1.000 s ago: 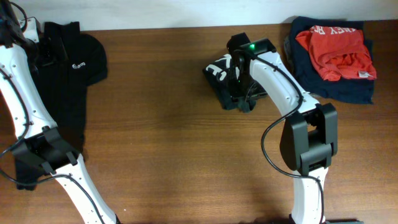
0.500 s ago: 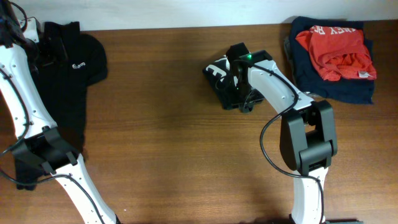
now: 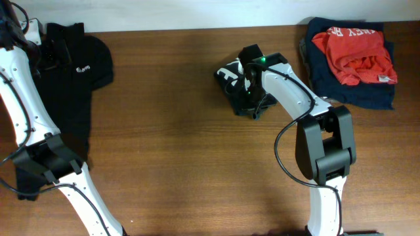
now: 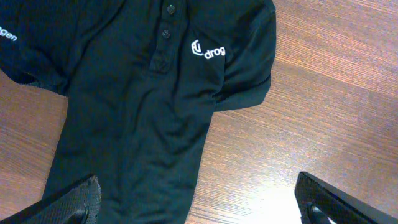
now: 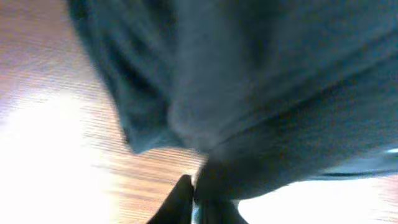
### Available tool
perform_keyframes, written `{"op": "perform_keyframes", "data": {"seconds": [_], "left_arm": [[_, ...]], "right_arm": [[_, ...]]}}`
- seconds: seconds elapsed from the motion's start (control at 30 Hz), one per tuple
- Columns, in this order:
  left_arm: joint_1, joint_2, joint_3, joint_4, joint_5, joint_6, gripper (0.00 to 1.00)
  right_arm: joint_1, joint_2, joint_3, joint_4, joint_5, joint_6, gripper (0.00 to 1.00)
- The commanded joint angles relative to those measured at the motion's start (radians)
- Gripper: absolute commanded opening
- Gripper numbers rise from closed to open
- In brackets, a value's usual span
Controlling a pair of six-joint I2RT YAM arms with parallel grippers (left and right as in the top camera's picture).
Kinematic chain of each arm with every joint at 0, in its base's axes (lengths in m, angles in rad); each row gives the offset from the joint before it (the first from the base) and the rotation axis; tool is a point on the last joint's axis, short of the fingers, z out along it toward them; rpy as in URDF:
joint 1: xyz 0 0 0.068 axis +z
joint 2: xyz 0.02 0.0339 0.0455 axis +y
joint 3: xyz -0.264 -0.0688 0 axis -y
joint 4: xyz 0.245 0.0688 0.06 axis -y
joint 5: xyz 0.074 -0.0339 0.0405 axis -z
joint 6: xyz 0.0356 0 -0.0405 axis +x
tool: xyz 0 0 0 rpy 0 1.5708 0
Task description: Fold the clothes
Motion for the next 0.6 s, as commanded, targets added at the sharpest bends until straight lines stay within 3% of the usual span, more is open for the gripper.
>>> {"op": "perform_keyframes", "data": {"seconds": [0.0, 0.17, 0.57], "left_arm": [[-0.001, 0.013, -0.007, -0.002, 0.012, 0.001, 0.99], [-0.001, 0.013, -0.007, -0.001, 0.012, 0.001, 0.99], [-0.001, 0.013, -0.007, 0.002, 0.012, 0.001, 0.99]], "right_arm": [[0.007, 0.006, 0.055, -0.021, -0.167, 0.034, 0.08], [0.007, -0.008, 0.132, -0.023, -0.405, 0.081, 0.04], [0.043, -0.009, 0.15, -0.037, -0.397, 0.054, 0.04]]}}
